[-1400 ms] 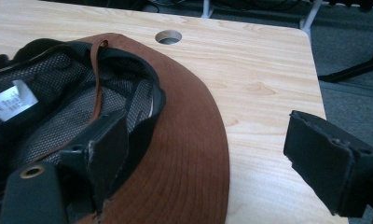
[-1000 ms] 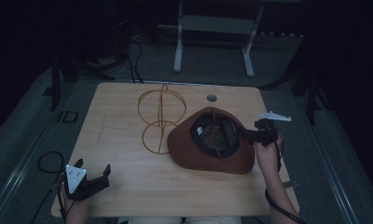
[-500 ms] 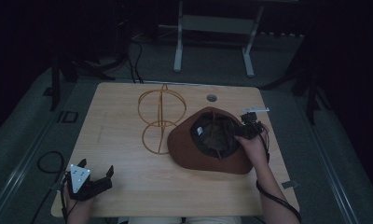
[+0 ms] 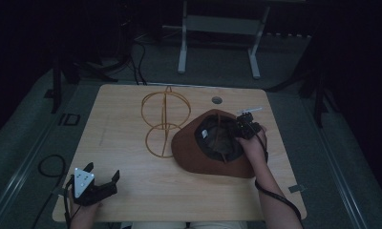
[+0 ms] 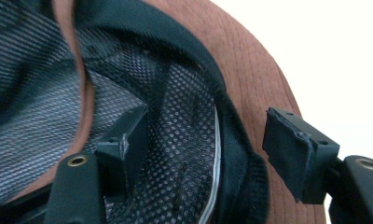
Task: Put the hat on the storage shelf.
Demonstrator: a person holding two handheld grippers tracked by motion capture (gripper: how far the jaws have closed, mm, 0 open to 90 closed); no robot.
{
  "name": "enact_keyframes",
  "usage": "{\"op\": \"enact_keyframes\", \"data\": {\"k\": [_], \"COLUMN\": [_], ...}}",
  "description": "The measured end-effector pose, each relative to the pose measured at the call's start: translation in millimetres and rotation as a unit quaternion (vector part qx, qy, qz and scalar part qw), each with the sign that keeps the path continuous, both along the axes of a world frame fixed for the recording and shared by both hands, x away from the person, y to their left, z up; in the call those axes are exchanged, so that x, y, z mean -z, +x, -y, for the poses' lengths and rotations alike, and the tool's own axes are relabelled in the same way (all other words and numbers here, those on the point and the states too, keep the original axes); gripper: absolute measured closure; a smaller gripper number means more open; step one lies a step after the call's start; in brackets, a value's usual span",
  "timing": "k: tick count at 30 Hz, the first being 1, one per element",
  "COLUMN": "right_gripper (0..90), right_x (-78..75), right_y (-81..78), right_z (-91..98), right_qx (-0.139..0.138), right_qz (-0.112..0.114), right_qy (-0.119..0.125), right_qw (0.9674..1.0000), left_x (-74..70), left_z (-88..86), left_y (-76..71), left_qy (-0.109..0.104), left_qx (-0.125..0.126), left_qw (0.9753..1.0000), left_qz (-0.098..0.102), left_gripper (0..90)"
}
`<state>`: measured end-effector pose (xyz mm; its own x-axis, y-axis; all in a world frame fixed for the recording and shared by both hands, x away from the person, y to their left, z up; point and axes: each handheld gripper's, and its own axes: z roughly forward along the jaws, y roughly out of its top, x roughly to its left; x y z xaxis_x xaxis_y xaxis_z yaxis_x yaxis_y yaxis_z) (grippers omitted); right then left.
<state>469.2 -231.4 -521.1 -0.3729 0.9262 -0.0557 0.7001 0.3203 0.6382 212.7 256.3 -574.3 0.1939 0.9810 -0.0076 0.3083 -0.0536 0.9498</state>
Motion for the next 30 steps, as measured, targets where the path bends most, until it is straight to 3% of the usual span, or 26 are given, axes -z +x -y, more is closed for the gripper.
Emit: {"op": "enact_keyframes", "data": {"k": [3, 4, 7, 10, 11, 12, 15, 17, 22, 26, 30], "right_gripper": [31.8, 40.7, 50.5, 53.1, 61.8, 62.1, 69.8, 80.8, 84.1, 84.4, 84.4], "right_x": [6.9, 10.7, 12.0, 12.6, 14.8, 15.9, 18.2, 17.9, 13.2, -1.6, -14.2], "right_y": [2.5, 2.5, 2.3, 2.1, 1.4, 1.2, 1.6, 1.0, -3.1, -9.3, -14.5], "right_z": [-3.6, -6.5, -9.3, -10.2, -12.0, -12.7, -14.3, -13.1, -9.5, -1.8, 2.2], "right_qx": [0.005, 0.008, 0.012, 0.012, 0.006, 0.001, 0.010, 0.019, 0.035, 0.041, 0.040], "right_qz": [-0.007, -0.004, 0.001, 0.002, 0.009, 0.010, 0.010, 0.014, 0.030, 0.052, 0.064], "right_qy": [-0.015, -0.029, -0.041, -0.046, -0.075, -0.084, -0.092, -0.096, -0.080, -0.038, -0.014], "right_qw": [0.9998, 0.9996, 0.9991, 0.9988, 0.9971, 0.9964, 0.9956, 0.9951, 0.9957, 0.9971, 0.9971], "left_x": [0.7, 1.7, 2.0, 2.3, 2.3, 2.4, 3.4, 3.7, 3.2, 2.8, 1.2], "left_z": [0.4, 1.2, 1.7, 1.5, 1.4, 1.3, 0.7, 0.8, 0.8, 3.5, 5.6], "left_y": [-0.2, 0.2, 0.9, 1.3, 1.2, 0.8, 1.1, 1.6, 2.1, 2.7, 3.7], "left_qy": [0.006, 0.014, 0.013, 0.013, 0.016, 0.021, 0.022, 0.021, 0.018, 0.030, 0.030], "left_qx": [0.000, -0.003, -0.004, -0.004, -0.006, -0.008, -0.010, -0.011, -0.007, -0.003, 0.002], "left_qw": [1.0000, 0.9999, 0.9999, 0.9998, 0.9998, 0.9997, 0.9997, 0.9997, 0.9996, 0.9992, 0.9983], "left_qz": [0.004, 0.003, -0.006, -0.011, -0.007, -0.006, -0.004, -0.010, -0.021, -0.027, -0.050], "left_gripper": [4.2, 4.2, 4.2, 4.2, 4.2, 4.2, 4.2, 4.2, 4.7, 4.9, 5.0]}}
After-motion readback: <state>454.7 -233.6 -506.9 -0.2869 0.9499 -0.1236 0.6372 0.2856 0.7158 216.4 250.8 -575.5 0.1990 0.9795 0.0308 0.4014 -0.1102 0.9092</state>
